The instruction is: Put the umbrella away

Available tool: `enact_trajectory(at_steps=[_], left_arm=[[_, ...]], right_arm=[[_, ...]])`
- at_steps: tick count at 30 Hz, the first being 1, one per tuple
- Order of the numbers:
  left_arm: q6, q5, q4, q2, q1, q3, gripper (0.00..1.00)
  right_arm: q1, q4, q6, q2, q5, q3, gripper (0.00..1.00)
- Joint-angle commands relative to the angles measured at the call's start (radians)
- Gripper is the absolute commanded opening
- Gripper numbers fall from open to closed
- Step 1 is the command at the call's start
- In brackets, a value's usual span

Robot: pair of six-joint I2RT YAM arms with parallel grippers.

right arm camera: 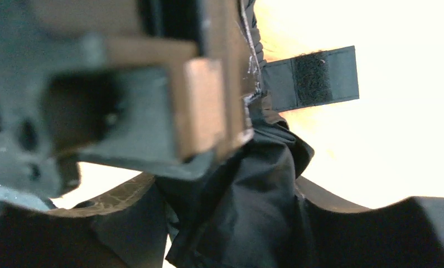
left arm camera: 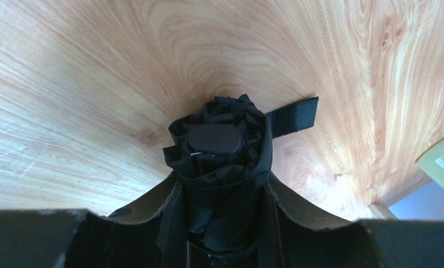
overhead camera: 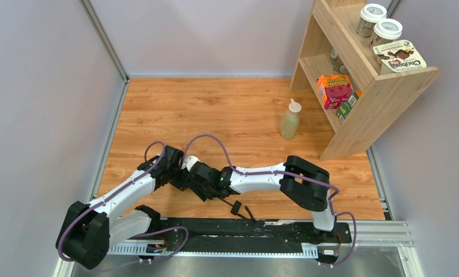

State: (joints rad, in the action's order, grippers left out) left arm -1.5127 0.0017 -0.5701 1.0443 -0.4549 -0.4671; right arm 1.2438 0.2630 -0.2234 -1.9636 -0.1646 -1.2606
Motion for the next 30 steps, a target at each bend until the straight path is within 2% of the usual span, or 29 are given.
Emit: enact_trajectory(at_steps=[1,2,5,6,7,12,13,14,15,16,17,18,20,25,30], left_arm=[[-0.003,0.014,-0.146,0.000,-0.007,-0.013,0.00],[-0.004,0.014,-0.149,-0.013,-0.007,-0.012,0.00],[0.011,0.001,-0.143,-0.043,-0.007,-0.005,0.00],[0.014,0.001,-0.143,-0.056,-0.005,-0.002,0.00],[0.022,0.001,-0.125,-0.069,-0.005,0.011,0.00],[0.049,0.018,-0.073,-0.096,-0.001,0.059,0.00],[0.072,0.020,-0.062,-0.101,-0.002,0.059,0.05],[0.084,0.017,-0.059,-0.105,-0.002,0.059,0.21],[0.113,0.014,-0.059,-0.116,-0.002,0.053,0.29],[0.123,0.001,-0.060,-0.122,-0.002,0.047,0.46],[0.147,0.001,-0.063,-0.131,-0.002,0.039,0.51],[0.158,0.001,-0.066,-0.135,-0.001,0.033,0.61],[0.190,-0.035,-0.073,-0.150,-0.002,0.016,0.71],[0.206,-0.029,-0.034,-0.188,-0.002,0.019,0.72],[0.187,-0.011,0.007,-0.182,-0.002,0.022,0.73]], right_arm=[[-0.003,0.009,0.091,-0.053,-0.211,0.035,0.47],[-0.007,-0.005,0.096,-0.055,-0.182,0.044,0.35],[-0.033,-0.085,0.134,-0.034,0.052,0.091,0.11],[-0.040,-0.106,0.142,-0.024,0.106,0.104,0.03],[-0.050,-0.117,0.141,-0.023,0.147,0.107,0.00],[-0.130,-0.142,0.108,-0.021,0.423,0.095,0.00],[-0.150,-0.145,0.092,-0.017,0.469,0.090,0.00],[-0.170,-0.156,0.072,-0.009,0.535,0.090,0.00],[-0.193,-0.157,0.056,-0.011,0.619,0.080,0.00],[-0.216,-0.160,0.029,-0.012,0.675,0.070,0.00],[-0.236,-0.168,0.007,-0.014,0.745,0.064,0.00],[-0.257,-0.169,-0.014,-0.017,0.802,0.050,0.00],[-0.288,-0.204,-0.074,-0.024,0.905,0.043,0.00],[-0.346,-0.309,-0.250,-0.087,1.112,0.009,0.00],[-0.349,-0.436,-0.373,-0.101,1.183,0.013,0.00]])
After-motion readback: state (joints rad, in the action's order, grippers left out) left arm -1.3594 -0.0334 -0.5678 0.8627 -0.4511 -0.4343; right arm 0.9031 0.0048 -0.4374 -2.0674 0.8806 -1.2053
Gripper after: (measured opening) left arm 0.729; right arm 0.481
